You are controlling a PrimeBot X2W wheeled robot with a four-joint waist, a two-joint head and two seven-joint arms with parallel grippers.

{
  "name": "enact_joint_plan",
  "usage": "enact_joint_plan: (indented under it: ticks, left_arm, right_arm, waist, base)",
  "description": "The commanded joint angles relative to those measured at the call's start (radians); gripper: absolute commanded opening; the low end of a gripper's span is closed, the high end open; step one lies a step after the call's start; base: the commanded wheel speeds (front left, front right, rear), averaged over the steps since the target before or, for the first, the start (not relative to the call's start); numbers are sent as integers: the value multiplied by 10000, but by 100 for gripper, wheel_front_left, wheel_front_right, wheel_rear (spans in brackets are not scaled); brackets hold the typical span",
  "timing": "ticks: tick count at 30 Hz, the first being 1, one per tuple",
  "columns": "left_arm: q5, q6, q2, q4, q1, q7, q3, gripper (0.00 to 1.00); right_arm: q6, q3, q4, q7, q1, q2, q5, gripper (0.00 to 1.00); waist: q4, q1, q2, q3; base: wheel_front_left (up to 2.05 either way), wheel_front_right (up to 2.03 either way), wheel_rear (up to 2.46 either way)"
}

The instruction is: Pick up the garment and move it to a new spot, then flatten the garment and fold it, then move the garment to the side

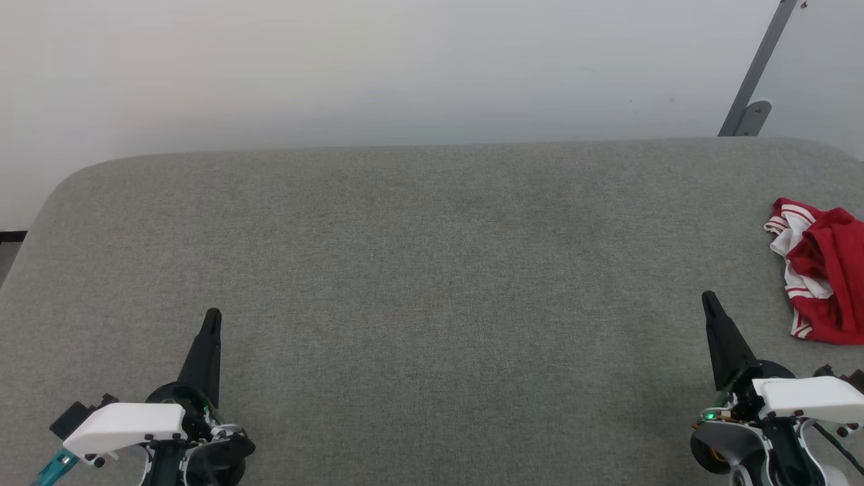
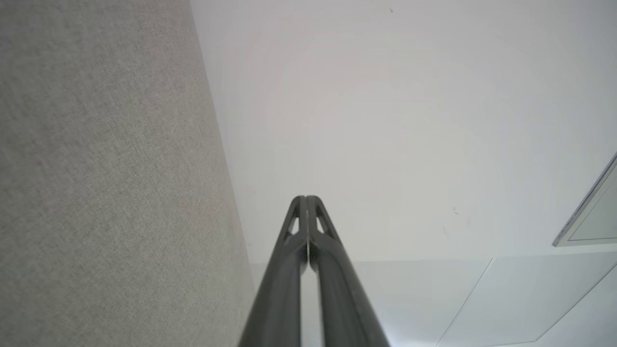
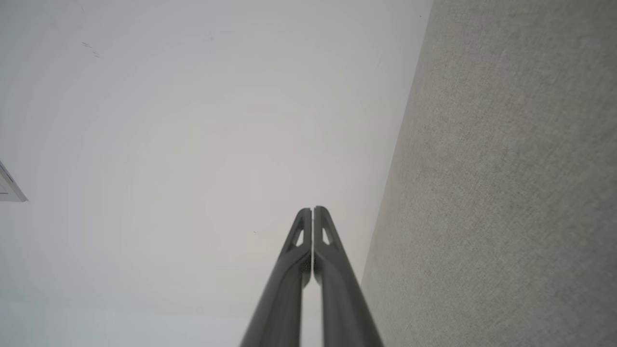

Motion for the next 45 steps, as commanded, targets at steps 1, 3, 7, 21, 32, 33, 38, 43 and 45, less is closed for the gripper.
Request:
enact_joint_plan:
  ticks: [1,3,7,21,32,33,38,43,45]
  left_arm:
    - [-16,-57,-13,-2,-125,37,26,0]
    - [-14,-57,-14,-2,-125,38,26,0]
    - [-12,-57,-16,-2,-126,40,26,0]
    - [-1,-57,-19,-3,-127,38,34,0]
    - [6,-57,-23,-3,-128,41,41,0]
    - [7,-57,-22,-3,-128,42,40,0]
    - [10,-57,-23,-3,-129,44,42,0]
    - [12,-57,-23,-3,-129,45,43,0]
    - [13,-55,-24,-3,-129,46,44,0]
  right_arm:
    - [4,-9,23,23,-36,19,33,0]
    - [4,-7,24,23,-36,18,34,0]
    - [4,-9,23,22,-36,18,35,0]
    - [4,-5,21,18,-36,18,38,0]
    - [4,0,19,16,-35,18,40,0]
    - [4,-2,22,16,-35,18,39,0]
    - [4,1,22,15,-35,18,40,0]
    - [4,0,22,14,-35,18,41,0]
    - [4,-1,21,14,-35,18,41,0]
  waist:
    - [0,0,0,0]
    - [0,0,0,0]
    - [0,0,0,0]
    - [0,0,0,0]
    - [0,0,0,0]
    - [0,0,0,0]
    - [0,0,0,0]
    - [0,0,0,0]
    - [0,0,0,0]
  base:
    - [0,0,0]
    - [0,0,0]
    - [0,0,0]
    - [0,0,0]
    - [0,0,0]
    - [0,0,0]
    - [0,0,0]
    - [0,0,0]
    - [0,0,0]
